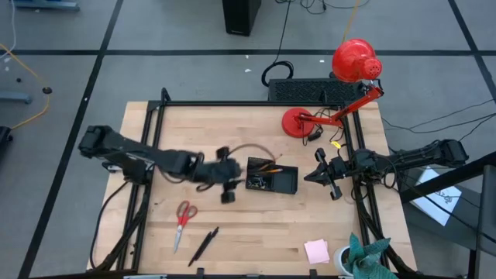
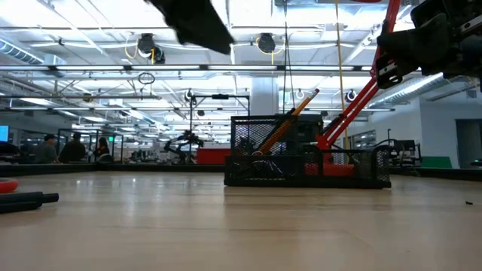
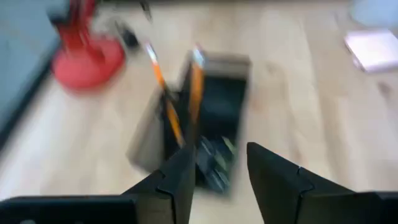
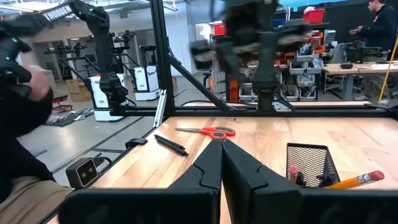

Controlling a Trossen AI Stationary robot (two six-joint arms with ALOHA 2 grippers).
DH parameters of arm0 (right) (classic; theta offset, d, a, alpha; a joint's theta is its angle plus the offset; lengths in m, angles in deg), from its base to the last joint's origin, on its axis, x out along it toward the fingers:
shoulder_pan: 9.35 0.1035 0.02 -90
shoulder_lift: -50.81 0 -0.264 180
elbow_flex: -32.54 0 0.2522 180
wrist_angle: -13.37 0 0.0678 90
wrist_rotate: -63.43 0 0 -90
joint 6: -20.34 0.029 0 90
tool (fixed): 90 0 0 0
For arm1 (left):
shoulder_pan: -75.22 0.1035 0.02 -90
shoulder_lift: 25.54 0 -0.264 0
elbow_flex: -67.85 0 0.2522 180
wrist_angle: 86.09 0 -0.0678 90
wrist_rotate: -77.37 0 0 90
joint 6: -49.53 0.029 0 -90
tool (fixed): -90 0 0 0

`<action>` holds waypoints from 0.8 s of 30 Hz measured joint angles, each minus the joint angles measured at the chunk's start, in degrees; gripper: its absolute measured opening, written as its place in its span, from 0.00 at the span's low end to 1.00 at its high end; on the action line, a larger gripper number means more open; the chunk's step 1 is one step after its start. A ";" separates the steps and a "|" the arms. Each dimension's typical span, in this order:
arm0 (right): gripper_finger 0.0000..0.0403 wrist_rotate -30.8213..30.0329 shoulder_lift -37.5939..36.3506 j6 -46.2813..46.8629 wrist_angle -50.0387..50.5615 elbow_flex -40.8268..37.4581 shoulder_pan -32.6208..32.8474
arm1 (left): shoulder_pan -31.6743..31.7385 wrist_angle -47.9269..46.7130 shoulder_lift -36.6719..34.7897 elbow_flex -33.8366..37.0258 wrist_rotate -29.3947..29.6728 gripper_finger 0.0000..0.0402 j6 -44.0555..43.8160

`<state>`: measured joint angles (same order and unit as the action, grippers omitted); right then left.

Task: Pick and place office supplies into organizer
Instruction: Put the black pen into the desk organizer

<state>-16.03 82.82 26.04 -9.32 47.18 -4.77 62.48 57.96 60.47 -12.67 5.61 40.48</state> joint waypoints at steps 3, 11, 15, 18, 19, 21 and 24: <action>0.00 0.00 -0.01 -0.25 0.01 -0.01 0.01 | -6.02 -10.86 1.12 -4.53 1.38 0.33 -11.50; 0.00 0.00 0.08 -0.35 0.31 -0.01 0.02 | -19.31 -24.65 6.19 -4.99 1.36 0.29 -38.13; 0.00 -0.04 0.20 -0.35 0.24 -0.02 0.00 | -23.26 -35.31 10.28 -4.99 0.25 0.31 -54.92; 0.00 -0.13 0.14 -0.37 -0.28 0.00 0.00 | -24.42 -43.09 13.47 -4.94 -2.41 0.34 -66.92; 0.00 -0.25 0.14 -0.37 -0.44 0.00 0.02 | -24.49 -44.09 14.43 -4.94 -3.96 0.35 -68.77; 0.00 -0.29 0.17 -0.52 -1.01 0.00 0.00 | -24.51 -44.89 16.09 -4.94 -7.01 0.36 -69.27; 0.00 -0.26 0.15 -0.55 -1.55 -0.02 0.00 | -24.25 -43.20 18.05 -4.94 -8.93 0.38 -66.61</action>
<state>-16.29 82.98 25.49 -10.87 47.16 -4.77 38.23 14.76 78.52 -17.62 -3.33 -26.13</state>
